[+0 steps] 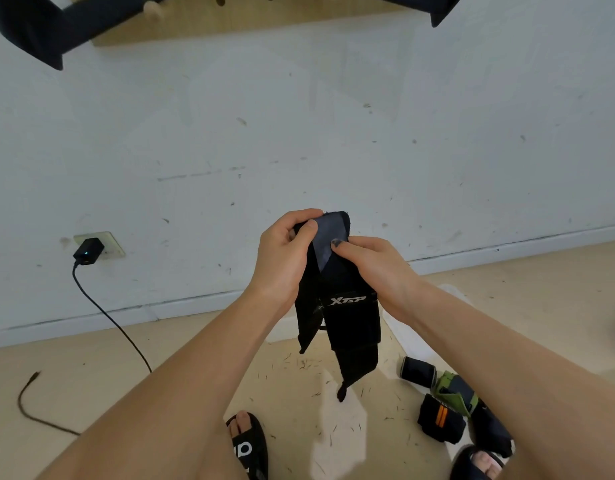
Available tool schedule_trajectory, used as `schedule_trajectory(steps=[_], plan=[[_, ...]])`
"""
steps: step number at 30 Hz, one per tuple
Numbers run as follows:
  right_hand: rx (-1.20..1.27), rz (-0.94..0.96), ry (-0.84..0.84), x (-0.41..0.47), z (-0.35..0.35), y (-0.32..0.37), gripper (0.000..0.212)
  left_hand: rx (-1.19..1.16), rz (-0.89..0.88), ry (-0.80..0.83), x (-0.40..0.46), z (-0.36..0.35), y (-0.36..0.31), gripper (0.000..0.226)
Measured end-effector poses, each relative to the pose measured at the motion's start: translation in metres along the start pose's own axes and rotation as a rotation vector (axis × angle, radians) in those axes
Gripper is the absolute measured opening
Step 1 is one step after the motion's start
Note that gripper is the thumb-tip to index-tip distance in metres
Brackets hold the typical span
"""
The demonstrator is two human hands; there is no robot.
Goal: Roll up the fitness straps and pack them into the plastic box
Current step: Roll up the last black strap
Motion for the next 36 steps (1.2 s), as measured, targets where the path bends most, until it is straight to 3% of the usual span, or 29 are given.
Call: schedule_trajectory(steps=[10,15,17,22,27,36], plan=[[-0.143,0.051,0.037,0.002,0.002,-0.003,0.048,-0.077,0.067,-0.031,-0.002,-0.002,-0.003,0.023],[-0.308,0.093,0.006,0.008,0.007,-0.004,0.071,-0.064,0.066,-0.033,-0.001,-0.001,-0.002,0.024],[-0.357,0.082,-0.041,0.009,0.013,-0.003,0.062,-0.044,0.047,-0.035,0.0,-0.001,-0.002,0.025],[-0.221,0.164,-0.08,0.005,0.012,0.01,0.032,-0.018,0.007,0.003,-0.004,-0.005,-0.006,0.024],[-0.073,0.196,-0.064,0.003,0.003,0.008,0.033,0.056,-0.097,-0.009,-0.006,-0.009,-0.006,0.018],[0.164,-0.019,-0.064,0.002,-0.002,0.005,0.03,0.159,-0.198,-0.013,-0.01,-0.015,-0.004,0.016]])
Point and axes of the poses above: each hand's wrist, its own x-axis towards the middle knuckle, its own z-axis out of the back of the hand, y = z × x, the point moved 2 cm from there along x, towards the middle knuckle, and after that the axes turned 14 degrees about -y, right-handed, at the moved point
